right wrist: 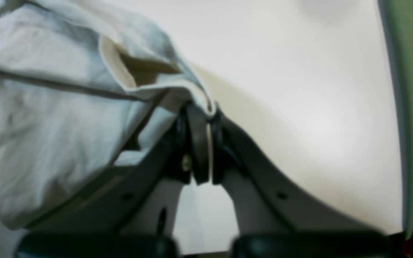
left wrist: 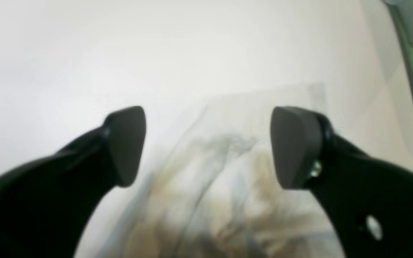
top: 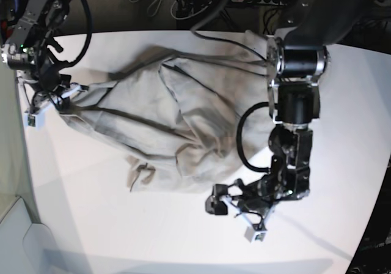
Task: Layout the t-shirt on the table in an organized manner, then fold the t-shirt properly
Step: 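Release with the left gripper and grasp the t-shirt hem lower down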
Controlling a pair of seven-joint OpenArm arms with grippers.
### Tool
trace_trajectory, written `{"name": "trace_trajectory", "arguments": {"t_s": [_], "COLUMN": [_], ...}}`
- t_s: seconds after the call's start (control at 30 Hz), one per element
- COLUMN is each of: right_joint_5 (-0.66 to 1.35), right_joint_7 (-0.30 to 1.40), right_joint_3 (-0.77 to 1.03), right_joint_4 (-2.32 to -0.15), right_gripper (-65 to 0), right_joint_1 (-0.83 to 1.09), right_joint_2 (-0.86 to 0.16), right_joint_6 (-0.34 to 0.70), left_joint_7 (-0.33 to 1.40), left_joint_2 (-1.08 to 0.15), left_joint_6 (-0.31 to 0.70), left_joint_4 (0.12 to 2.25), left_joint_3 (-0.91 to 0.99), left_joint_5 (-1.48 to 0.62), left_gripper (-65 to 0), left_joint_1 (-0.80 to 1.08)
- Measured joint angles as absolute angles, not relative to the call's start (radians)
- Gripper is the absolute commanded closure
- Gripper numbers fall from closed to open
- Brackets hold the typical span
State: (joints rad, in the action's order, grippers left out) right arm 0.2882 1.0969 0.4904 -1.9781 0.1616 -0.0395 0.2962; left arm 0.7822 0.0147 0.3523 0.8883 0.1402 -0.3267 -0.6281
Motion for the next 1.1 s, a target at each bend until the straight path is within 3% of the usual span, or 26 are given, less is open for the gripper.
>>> {"name": "trace_trajectory", "arguments": {"t_s": [0.33, 0.97, 1.03, 1.1], "right_joint_5": [0.285, 0.285, 0.285, 0.285], "right_joint_7": [1.097, 1.097, 1.097, 1.097], "right_joint_3": [0.492, 0.492, 0.492, 0.492], "right_joint_4": [-1.978, -1.978, -1.978, -1.978], "right_gripper": [0.0, 0.0, 0.0, 0.0], "right_joint_1": [0.162, 0.159, 0.159, 0.159], "right_joint_2": [-0.047, -0.047, -0.047, -0.047], "right_joint_6": [0.296, 0.296, 0.296, 0.296], "left_joint_7": [0.525, 0.426, 0.434, 0.440], "left_joint_2": [0.014, 0.011, 0.011, 0.004], "left_joint_6": [0.351, 0.363, 0.363, 0.364], "left_joint_4": [0.579, 0.497, 0.497, 0.495], "left_joint_3": [-0.002, -0.004, -0.004, -0.004], "left_joint_5": [-0.322, -0.341, -0.340, -0.339], "left_gripper": [-53.1, -52.2, -45.5, -32.3], "left_joint_1": [-0.652, -0.627, -0.627, -0.627]}}
